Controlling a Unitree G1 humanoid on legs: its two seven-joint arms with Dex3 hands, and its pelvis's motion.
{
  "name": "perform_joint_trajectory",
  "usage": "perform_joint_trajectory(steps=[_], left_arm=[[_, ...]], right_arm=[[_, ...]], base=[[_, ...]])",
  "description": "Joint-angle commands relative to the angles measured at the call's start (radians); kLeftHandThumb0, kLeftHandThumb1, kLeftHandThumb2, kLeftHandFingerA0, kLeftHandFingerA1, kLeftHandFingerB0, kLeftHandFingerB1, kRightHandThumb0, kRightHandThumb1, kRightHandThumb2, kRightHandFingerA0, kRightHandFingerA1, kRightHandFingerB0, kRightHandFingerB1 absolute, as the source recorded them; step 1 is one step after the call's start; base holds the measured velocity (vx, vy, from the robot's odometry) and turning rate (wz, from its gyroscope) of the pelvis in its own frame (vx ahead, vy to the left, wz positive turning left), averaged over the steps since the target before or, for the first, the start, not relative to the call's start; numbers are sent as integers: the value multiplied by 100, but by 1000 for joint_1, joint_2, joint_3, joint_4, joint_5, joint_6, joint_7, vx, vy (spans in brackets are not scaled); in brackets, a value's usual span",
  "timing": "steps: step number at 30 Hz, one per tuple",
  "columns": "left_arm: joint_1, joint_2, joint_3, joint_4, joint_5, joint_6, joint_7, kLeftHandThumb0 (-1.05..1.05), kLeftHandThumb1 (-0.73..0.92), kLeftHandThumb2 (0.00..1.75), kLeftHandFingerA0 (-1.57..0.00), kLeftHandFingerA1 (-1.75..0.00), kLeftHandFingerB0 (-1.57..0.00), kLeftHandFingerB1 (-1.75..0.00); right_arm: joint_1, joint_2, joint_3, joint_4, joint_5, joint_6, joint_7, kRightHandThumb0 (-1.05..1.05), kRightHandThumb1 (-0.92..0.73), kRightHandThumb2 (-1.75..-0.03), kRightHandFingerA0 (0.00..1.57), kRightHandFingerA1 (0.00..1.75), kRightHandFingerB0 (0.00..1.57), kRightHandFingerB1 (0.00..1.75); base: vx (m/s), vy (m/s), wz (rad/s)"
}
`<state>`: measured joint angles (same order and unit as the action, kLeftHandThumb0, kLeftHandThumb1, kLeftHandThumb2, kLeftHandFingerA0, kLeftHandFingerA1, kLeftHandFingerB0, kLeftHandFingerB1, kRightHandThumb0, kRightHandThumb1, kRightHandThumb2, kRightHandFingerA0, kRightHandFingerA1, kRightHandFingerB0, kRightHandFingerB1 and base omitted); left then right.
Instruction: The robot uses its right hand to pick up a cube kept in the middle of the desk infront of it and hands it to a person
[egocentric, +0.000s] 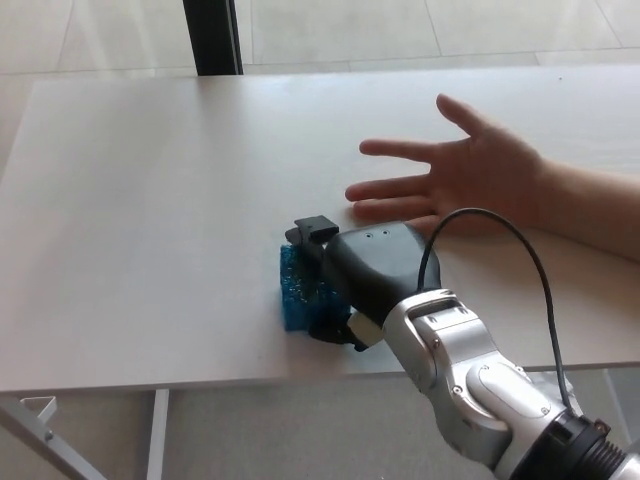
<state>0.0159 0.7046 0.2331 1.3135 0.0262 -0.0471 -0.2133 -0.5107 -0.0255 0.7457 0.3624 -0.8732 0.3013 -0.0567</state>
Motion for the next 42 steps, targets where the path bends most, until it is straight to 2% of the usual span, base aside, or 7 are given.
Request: perform_joint_trajectory(steps=[1,5,8,9,12,23,42], left_arm=[[7,3,11,0,-10,-10,14,-83,92,70,-55,-68,-53,-41],[10,5,17,-2,-16,-15,3,-79,74,113,-50,-66,-41,-54],[15,4,25,-5,-18,-16,2,-83,92,70,-62,-70,-50,-41],[14,5,23,-4,-15,-14,4,-79,74,115,-60,-74,-42,-53],[14,3,17,-2,-7,-8,12,-84,92,69,-72,-84,-51,-40],[30,0,20,-1,-13,-20,9,-80,73,114,-53,-70,-39,-53],[37,-8,13,0,-9,-17,17,-87,75,92,-53,-66,-47,-48]], right_arm=[[57,-1,-26,76,14,-122,-199,-43,-40,-89,129,142,83,79],[53,-14,-41,98,13,-158,-245,-32,-61,-72,98,175,82,93],[54,-16,-69,106,40,-203,-255,-28,-63,-78,90,175,76,125],[54,-21,-77,102,39,-214,-263,-32,-61,-72,93,175,79,98],[54,-36,-90,85,15,-228,-307,-34,-58,-65,93,175,83,85],[-103,-102,-301,-52,77,-255,-255,-26,-60,-68,88,174,87,88],[-284,-264,-334,279,54,-296,-229,-37,-54,-56,93,161,93,73]], base=[[0,0,0],[0,0,0],[0,0,0],[0,0,0],[0,0,0],[0,0,0],[0,0,0]])
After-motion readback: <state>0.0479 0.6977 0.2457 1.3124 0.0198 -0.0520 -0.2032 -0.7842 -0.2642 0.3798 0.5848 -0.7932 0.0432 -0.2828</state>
